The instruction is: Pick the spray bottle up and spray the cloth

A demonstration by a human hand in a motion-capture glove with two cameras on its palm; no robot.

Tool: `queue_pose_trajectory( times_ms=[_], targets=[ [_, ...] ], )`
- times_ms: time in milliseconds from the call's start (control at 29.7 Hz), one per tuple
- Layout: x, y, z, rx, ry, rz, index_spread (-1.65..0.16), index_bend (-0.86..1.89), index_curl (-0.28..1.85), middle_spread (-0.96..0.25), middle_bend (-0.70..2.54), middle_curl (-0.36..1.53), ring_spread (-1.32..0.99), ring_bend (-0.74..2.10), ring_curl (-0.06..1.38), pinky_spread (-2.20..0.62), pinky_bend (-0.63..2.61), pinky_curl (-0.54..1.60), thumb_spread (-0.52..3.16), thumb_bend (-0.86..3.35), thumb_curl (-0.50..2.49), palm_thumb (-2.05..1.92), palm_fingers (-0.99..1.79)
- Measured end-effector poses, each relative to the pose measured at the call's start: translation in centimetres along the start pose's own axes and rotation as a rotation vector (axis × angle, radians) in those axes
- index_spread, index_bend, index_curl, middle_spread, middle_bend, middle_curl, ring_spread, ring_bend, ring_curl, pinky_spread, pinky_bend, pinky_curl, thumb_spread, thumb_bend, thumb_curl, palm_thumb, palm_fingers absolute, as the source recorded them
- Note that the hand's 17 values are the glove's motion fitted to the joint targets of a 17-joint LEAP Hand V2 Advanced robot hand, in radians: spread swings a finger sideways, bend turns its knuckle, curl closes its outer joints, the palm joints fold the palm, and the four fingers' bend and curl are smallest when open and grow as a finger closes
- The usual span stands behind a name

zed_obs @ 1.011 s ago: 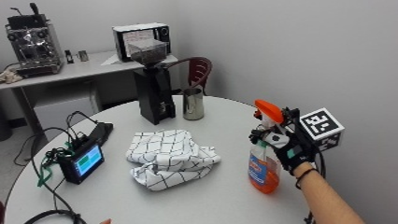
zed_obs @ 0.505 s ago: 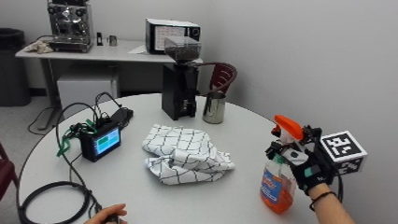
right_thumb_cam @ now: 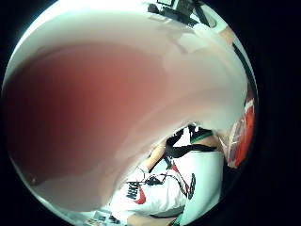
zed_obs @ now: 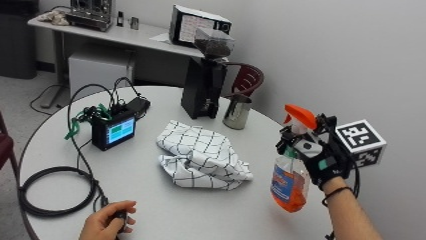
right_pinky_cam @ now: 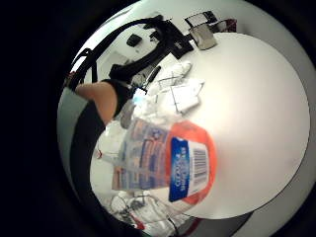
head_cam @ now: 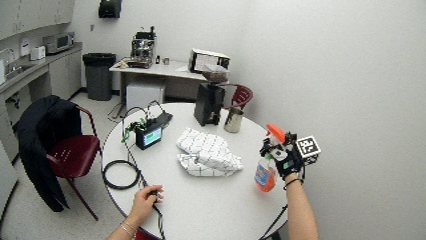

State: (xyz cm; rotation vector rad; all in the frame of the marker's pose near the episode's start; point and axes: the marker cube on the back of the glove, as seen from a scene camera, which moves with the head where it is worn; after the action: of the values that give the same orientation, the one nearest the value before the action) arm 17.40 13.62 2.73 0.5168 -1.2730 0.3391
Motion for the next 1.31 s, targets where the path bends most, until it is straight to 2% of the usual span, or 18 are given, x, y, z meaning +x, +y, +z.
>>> queue_pose_trajectory(
  times_ms=[337,438,539,640,707,876,977,1213,1314],
  targets=[
    [-8.4,-3.5,-0.1,-0.173,0.093,0.017,-0.26,0.15,0.27,-0.11,0.59,0.46,-0.12,0.62,0.40,0.11,0.17,0.27,1.01,-0.02,0.45,0.86,1.17],
    [-7.9,-3.5,2.2,-0.258,0.150,0.079,-0.25,0.14,0.28,-0.11,0.59,0.46,-0.12,0.63,0.40,0.09,0.17,0.28,1.01,-0.03,0.45,0.85,1.18],
    [-3.7,-3.1,4.0,-0.306,0.195,0.151,-0.25,0.15,0.29,-0.11,0.60,0.46,-0.12,0.62,0.41,0.09,0.17,0.28,1.01,-0.03,0.46,0.84,1.18],
    [-0.3,-1.2,3.7,-0.299,0.176,0.220,-0.25,0.14,0.30,-0.10,0.60,0.46,-0.12,0.62,0.41,0.08,0.17,0.28,1.01,-0.02,0.46,0.84,1.18],
    [-0.5,-0.6,2.4,-0.276,0.171,0.242,-0.24,0.14,0.30,-0.10,0.60,0.47,-0.12,0.62,0.41,0.07,0.17,0.28,1.01,-0.02,0.46,0.84,1.18],
    [-8.0,-2.3,-1.0,-0.183,0.206,0.161,-0.23,0.14,0.31,-0.10,0.60,0.47,-0.12,0.62,0.41,0.06,0.18,0.29,1.01,-0.02,0.46,0.85,1.18],
    [-10.9,-2.6,-0.8,-0.151,0.247,0.134,-0.23,0.13,0.31,-0.10,0.60,0.47,-0.11,0.62,0.41,0.04,0.20,0.30,1.01,-0.02,0.47,0.85,1.19],
    [-4.0,-0.6,1.4,-0.204,0.264,0.276,-0.23,0.13,0.31,-0.09,0.61,0.47,-0.12,0.62,0.41,0.01,0.21,0.32,1.01,-0.02,0.47,0.84,1.22],
    [-5.0,0.0,-0.3,-0.196,0.274,0.278,-0.22,0.13,0.32,-0.09,0.61,0.47,-0.12,0.62,0.41,0.00,0.22,0.32,1.00,-0.02,0.48,0.84,1.22]
  ],
)
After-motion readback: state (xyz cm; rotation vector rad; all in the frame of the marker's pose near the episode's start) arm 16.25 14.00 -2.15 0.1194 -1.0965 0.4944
